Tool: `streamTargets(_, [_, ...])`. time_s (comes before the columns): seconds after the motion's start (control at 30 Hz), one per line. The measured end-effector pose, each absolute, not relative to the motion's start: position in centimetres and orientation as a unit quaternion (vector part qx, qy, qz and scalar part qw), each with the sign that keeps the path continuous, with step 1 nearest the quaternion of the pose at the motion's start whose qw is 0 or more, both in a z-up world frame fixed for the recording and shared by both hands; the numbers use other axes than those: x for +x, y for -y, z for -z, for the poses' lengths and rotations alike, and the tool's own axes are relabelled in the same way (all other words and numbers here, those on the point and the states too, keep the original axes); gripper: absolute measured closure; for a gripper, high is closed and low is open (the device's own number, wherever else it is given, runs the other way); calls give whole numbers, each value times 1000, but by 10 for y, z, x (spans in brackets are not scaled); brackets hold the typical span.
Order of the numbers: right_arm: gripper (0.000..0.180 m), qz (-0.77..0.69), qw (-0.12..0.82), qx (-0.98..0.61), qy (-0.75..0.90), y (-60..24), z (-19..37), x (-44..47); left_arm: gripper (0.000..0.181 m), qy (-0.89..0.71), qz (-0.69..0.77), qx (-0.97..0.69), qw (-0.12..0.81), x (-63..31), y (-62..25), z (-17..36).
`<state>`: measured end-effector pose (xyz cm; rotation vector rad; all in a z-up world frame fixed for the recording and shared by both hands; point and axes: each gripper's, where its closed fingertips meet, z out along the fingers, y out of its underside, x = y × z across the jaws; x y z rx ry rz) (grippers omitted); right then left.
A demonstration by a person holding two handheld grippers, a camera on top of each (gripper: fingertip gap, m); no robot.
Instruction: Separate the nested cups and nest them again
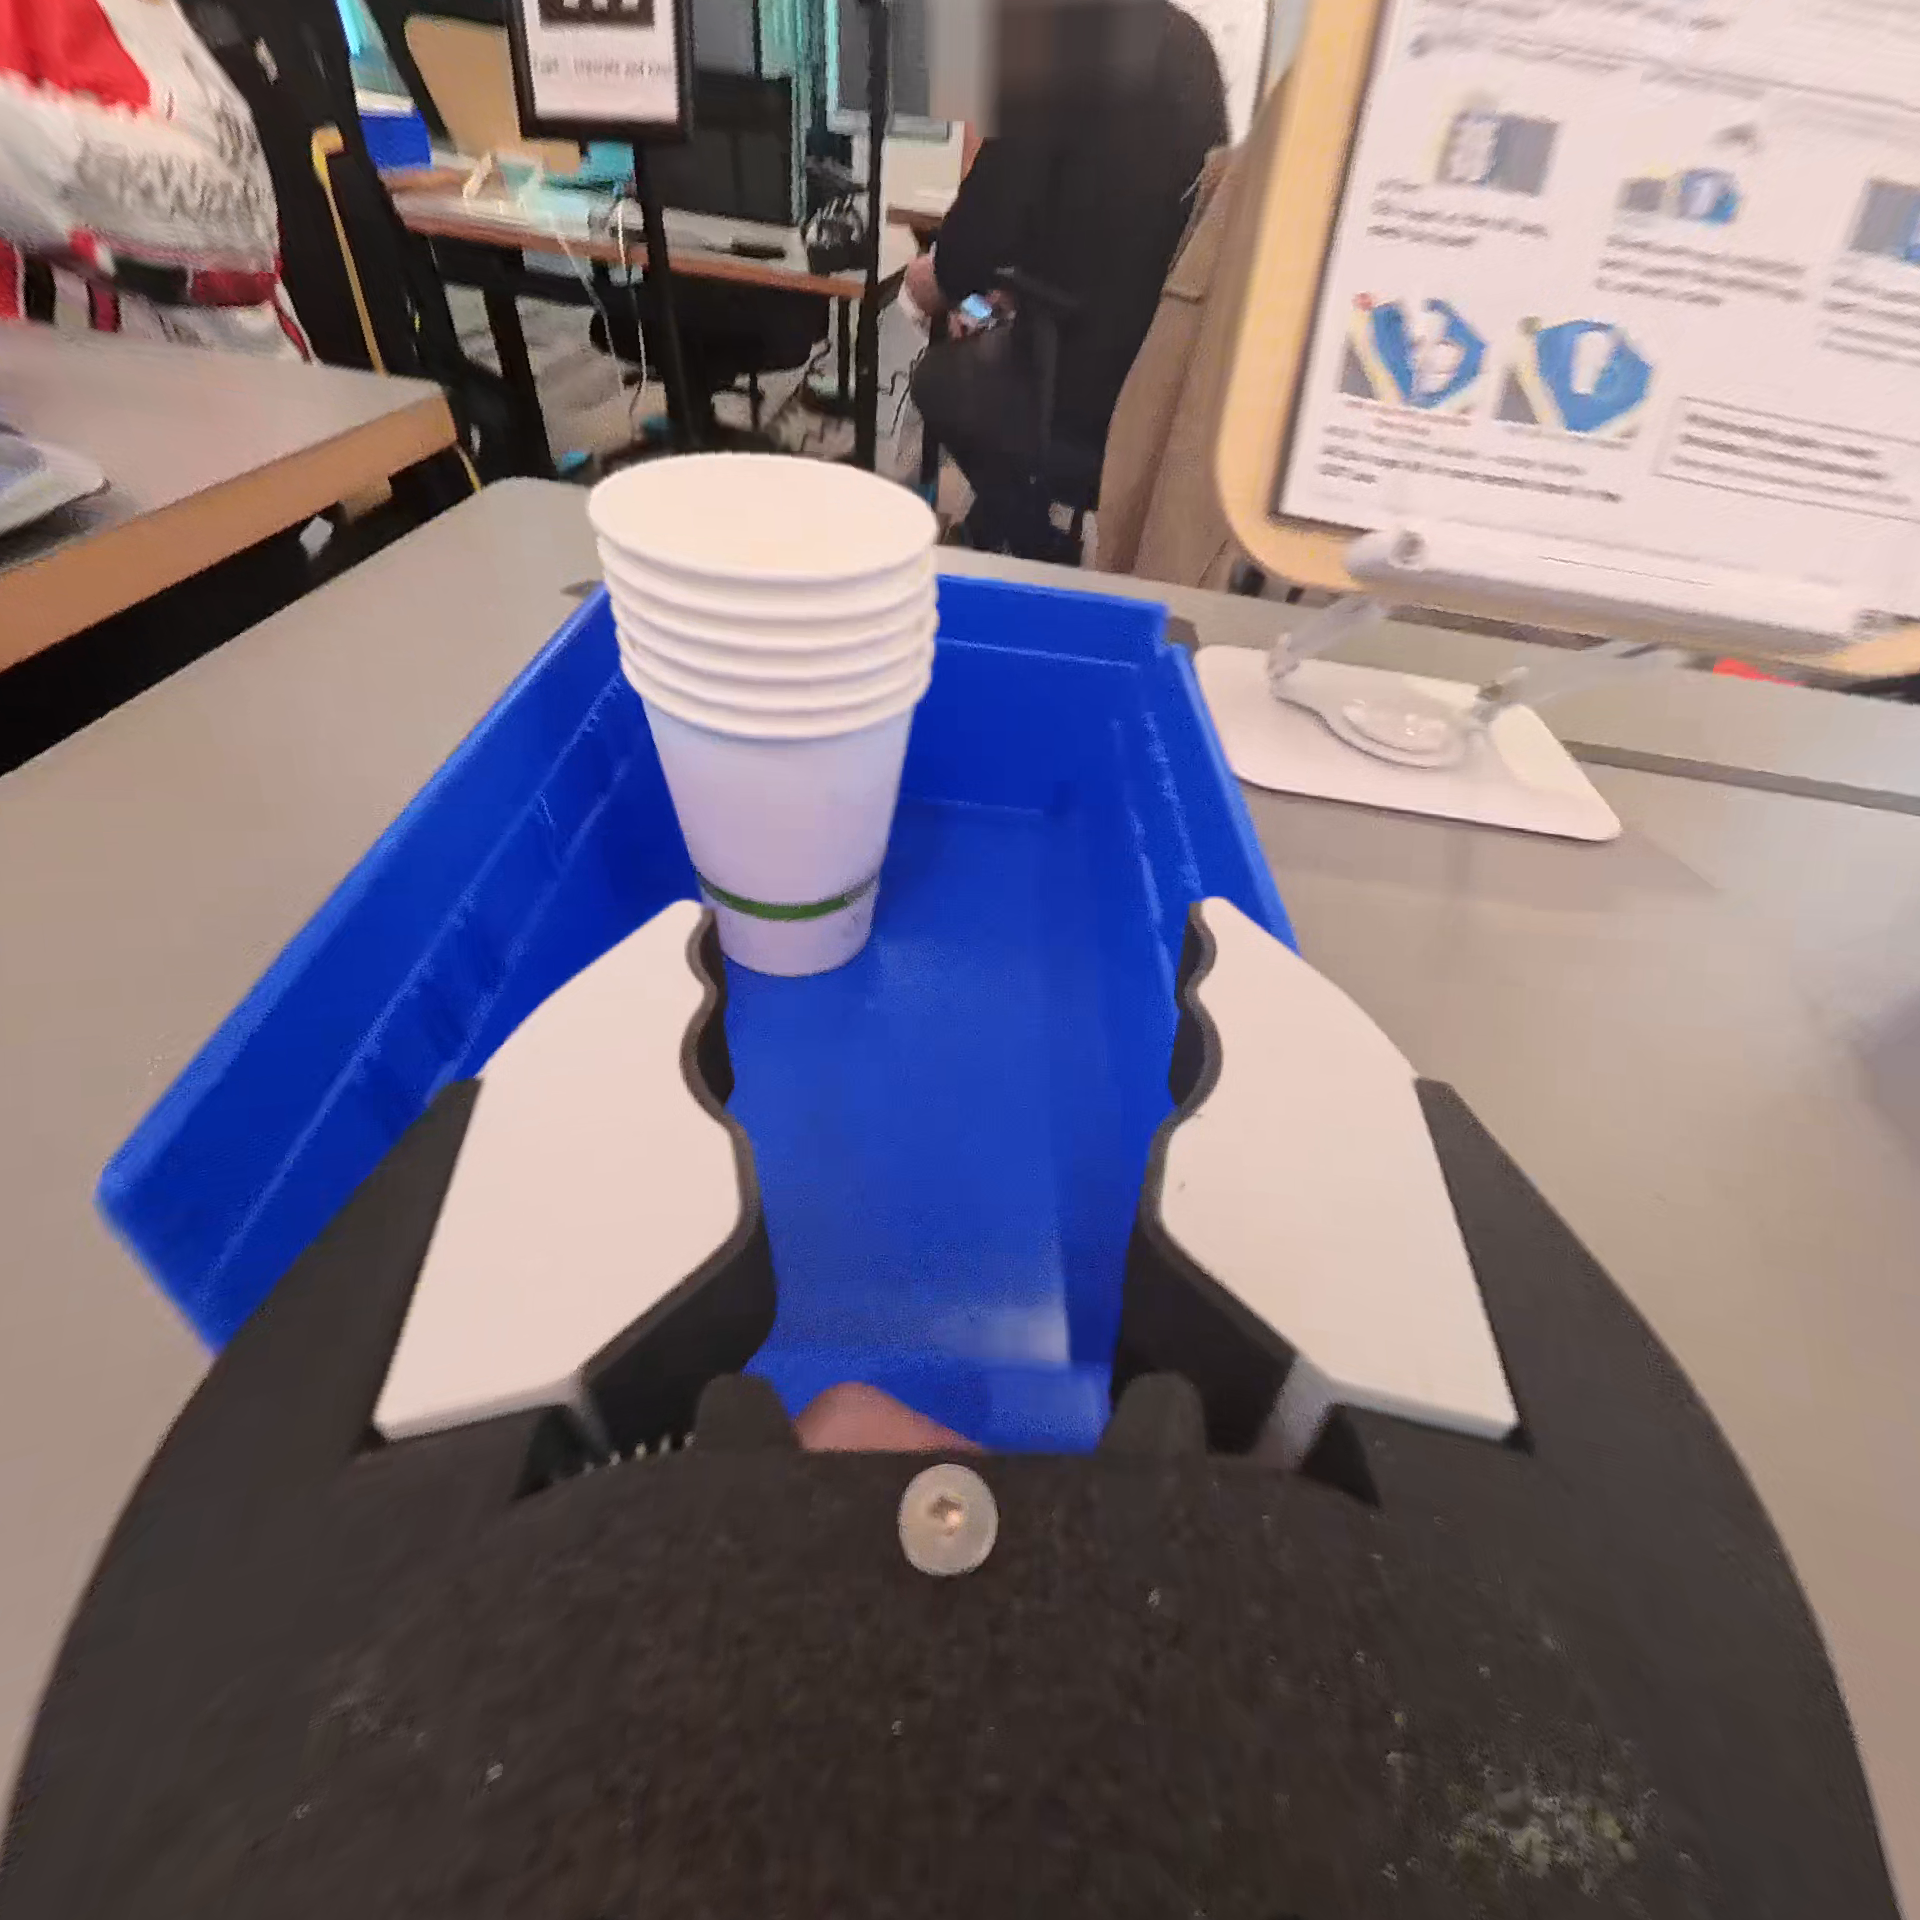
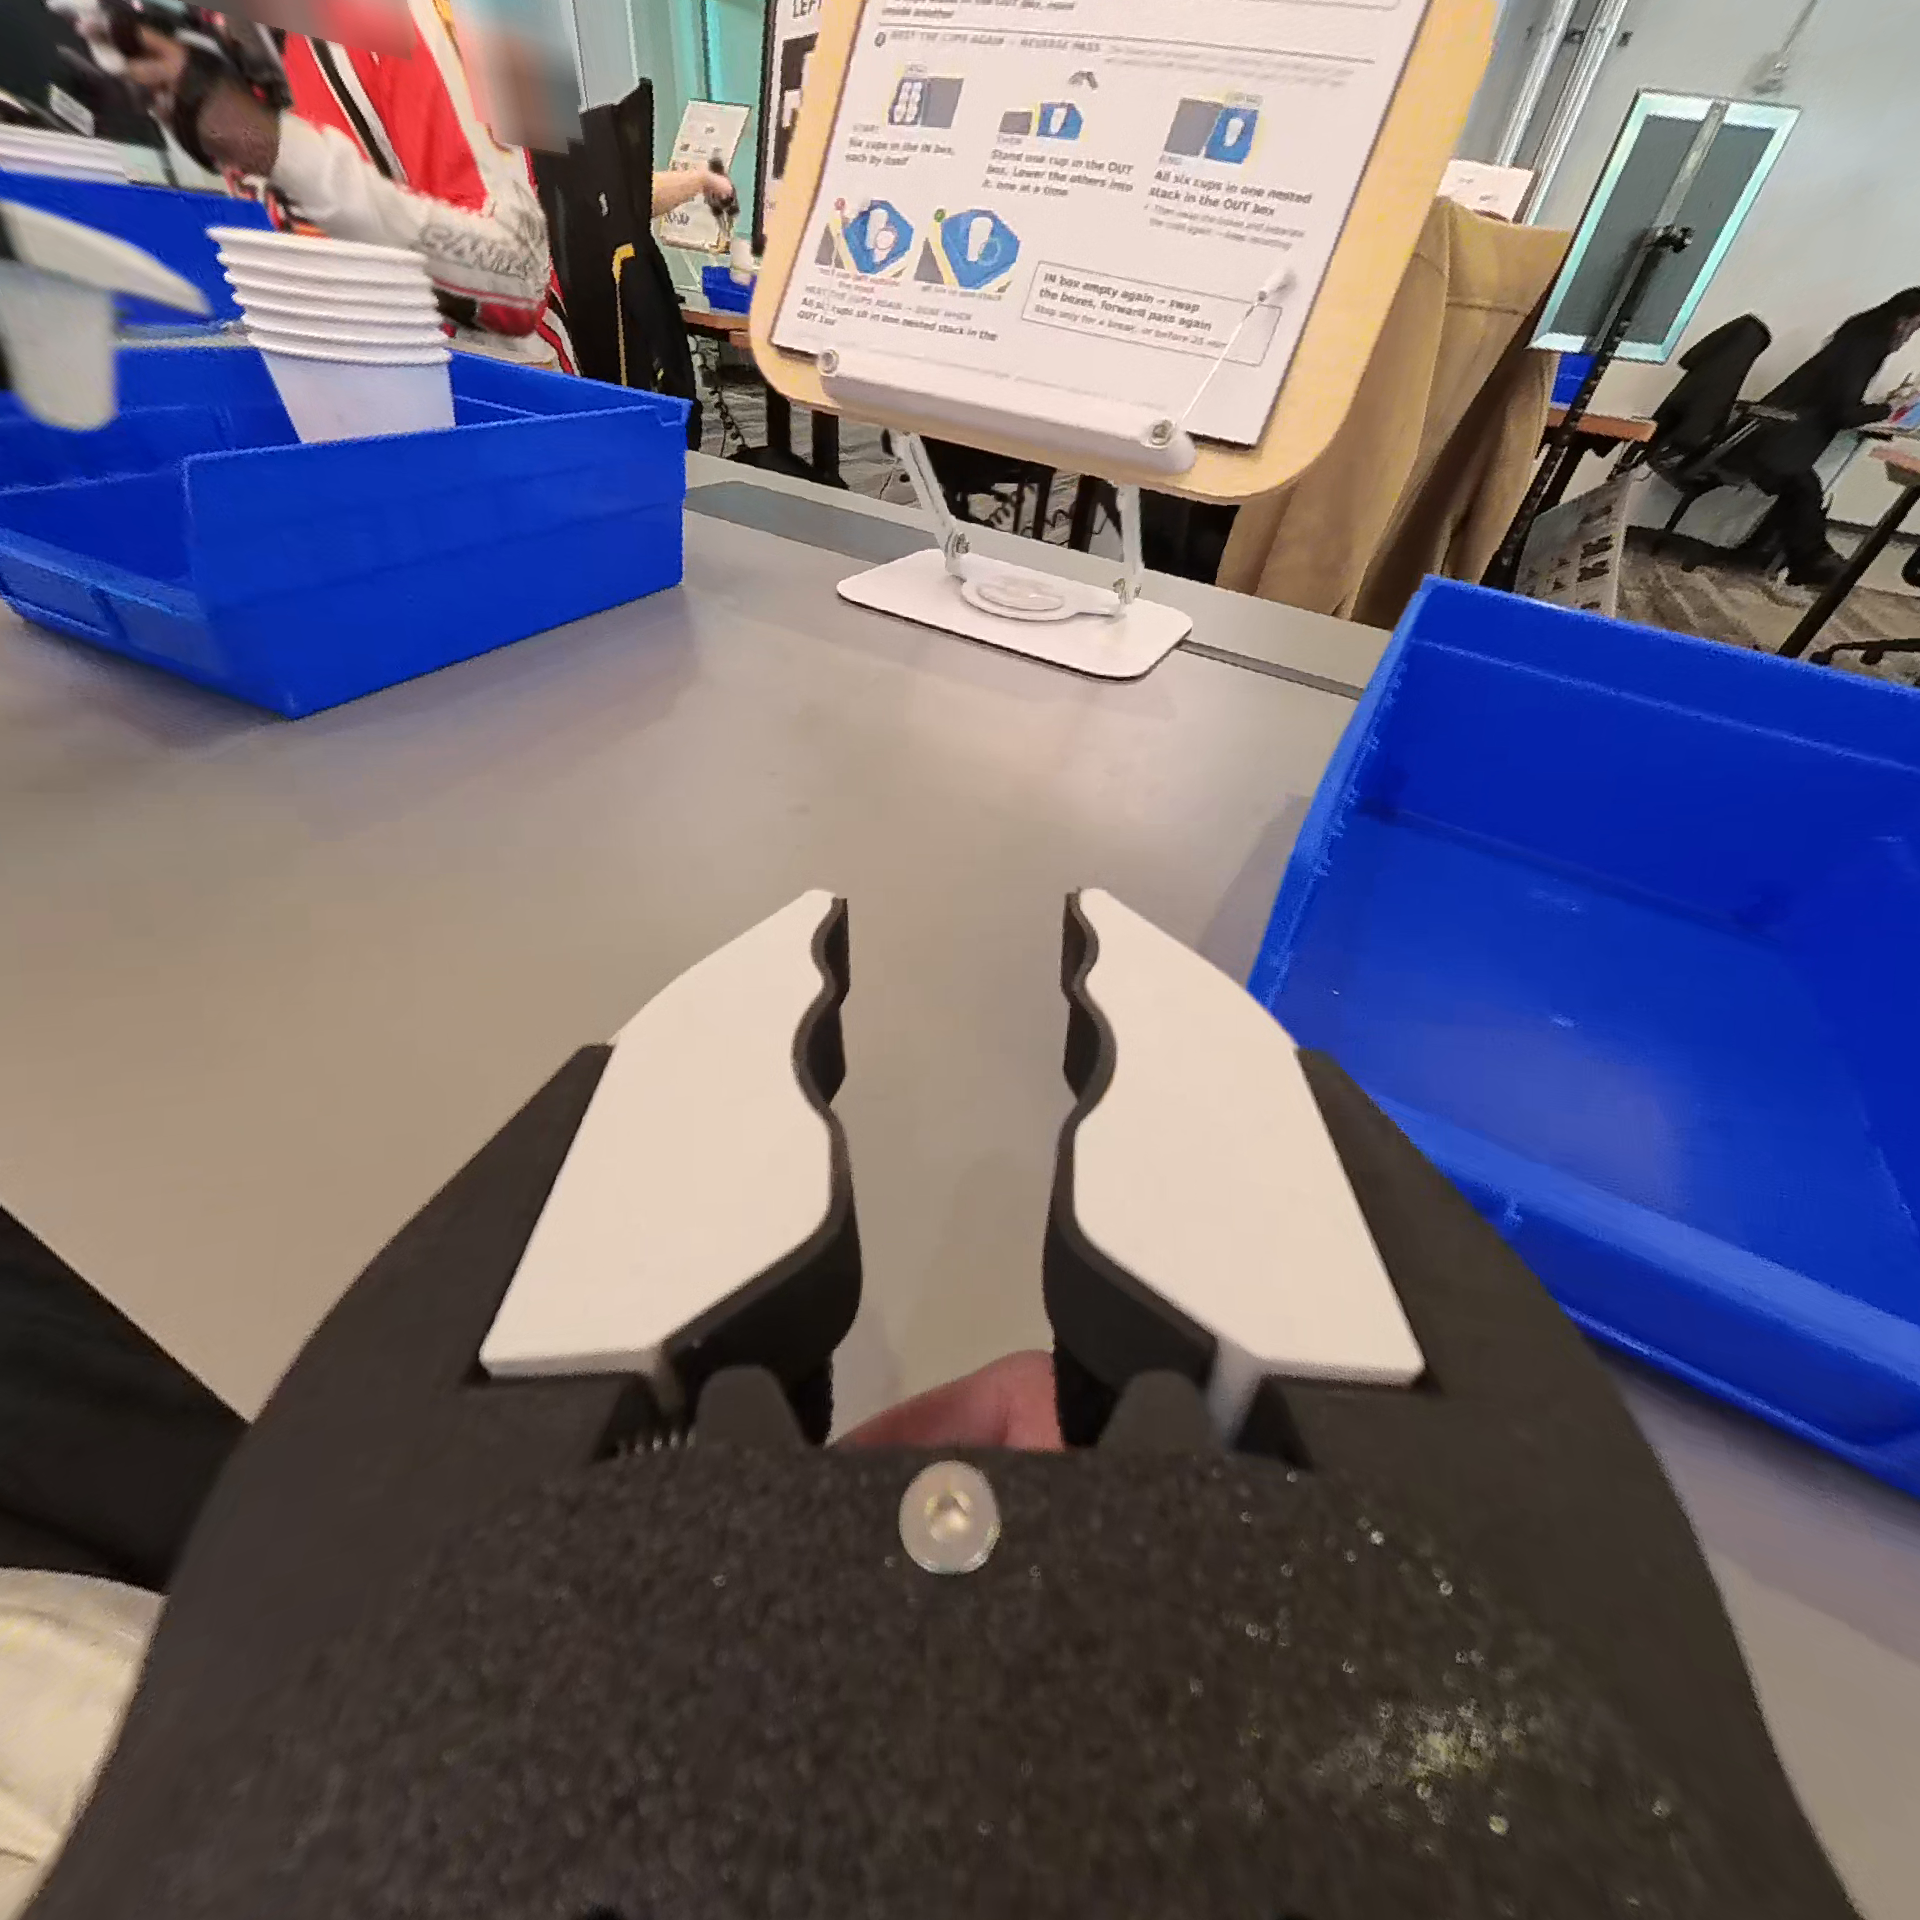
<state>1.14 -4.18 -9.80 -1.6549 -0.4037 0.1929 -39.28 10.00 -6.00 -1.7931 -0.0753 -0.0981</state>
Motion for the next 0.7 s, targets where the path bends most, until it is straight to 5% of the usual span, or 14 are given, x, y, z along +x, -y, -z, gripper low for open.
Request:
streamTargets(0.3, [145,-96,650,-731,183,41,101,6,93,100,-15,-880,464,-444,-197,114])
streamTargets(0.57, [146,-102,648,-733,179,41,101,7,80,88,-1,-888,452,-446,-236,136])
streamTargets(0.7, [148,-100,647,-734,182,41,102,6,91,47,-1,-874,484,-438,-247,136])
